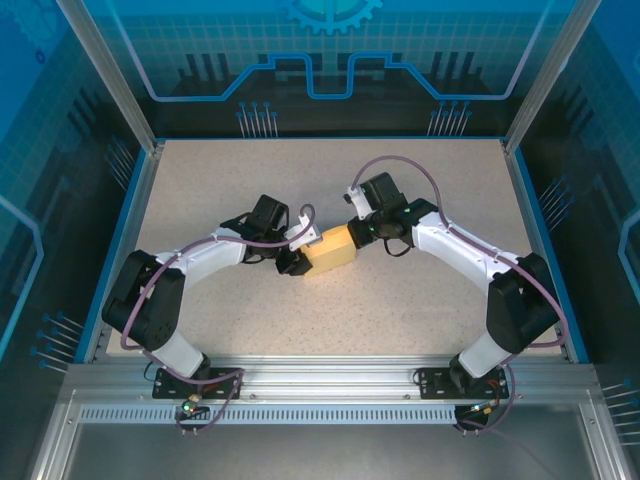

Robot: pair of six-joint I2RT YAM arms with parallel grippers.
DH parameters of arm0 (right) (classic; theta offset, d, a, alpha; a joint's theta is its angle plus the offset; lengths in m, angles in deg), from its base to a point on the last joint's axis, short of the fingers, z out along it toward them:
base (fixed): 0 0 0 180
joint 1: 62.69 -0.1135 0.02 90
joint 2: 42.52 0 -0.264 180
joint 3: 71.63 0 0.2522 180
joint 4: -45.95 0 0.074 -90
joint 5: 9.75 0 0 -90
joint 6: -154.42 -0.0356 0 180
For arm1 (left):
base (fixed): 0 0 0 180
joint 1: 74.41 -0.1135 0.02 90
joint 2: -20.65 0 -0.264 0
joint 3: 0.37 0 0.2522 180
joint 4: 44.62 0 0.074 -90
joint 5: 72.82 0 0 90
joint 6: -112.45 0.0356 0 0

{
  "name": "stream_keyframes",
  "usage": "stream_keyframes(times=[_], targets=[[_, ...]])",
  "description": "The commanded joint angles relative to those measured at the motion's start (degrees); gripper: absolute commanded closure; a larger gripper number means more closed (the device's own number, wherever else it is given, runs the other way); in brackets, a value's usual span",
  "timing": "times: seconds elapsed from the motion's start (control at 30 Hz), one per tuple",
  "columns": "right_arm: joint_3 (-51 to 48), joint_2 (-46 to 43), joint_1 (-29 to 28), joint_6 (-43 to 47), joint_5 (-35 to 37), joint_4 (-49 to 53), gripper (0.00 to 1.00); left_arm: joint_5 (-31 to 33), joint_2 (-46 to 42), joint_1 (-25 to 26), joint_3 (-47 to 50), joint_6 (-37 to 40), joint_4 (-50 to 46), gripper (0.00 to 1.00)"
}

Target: Fold the paper box

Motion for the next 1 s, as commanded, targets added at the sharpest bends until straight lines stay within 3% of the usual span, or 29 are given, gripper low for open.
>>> stream_keyframes(times=[0.0,0.97], targets=[[-0.54,-1.53,-0.73,-2.50,-1.02,0.29,0.95,1.98,0.65,0.12,-0.92,-0.25,-0.41,0.51],[2.89,-0.85,2.21,-5.58,-5.55,3.63,0.95,3.91,0.65,0.40,-0.92,0.10,-0.68,0.50]])
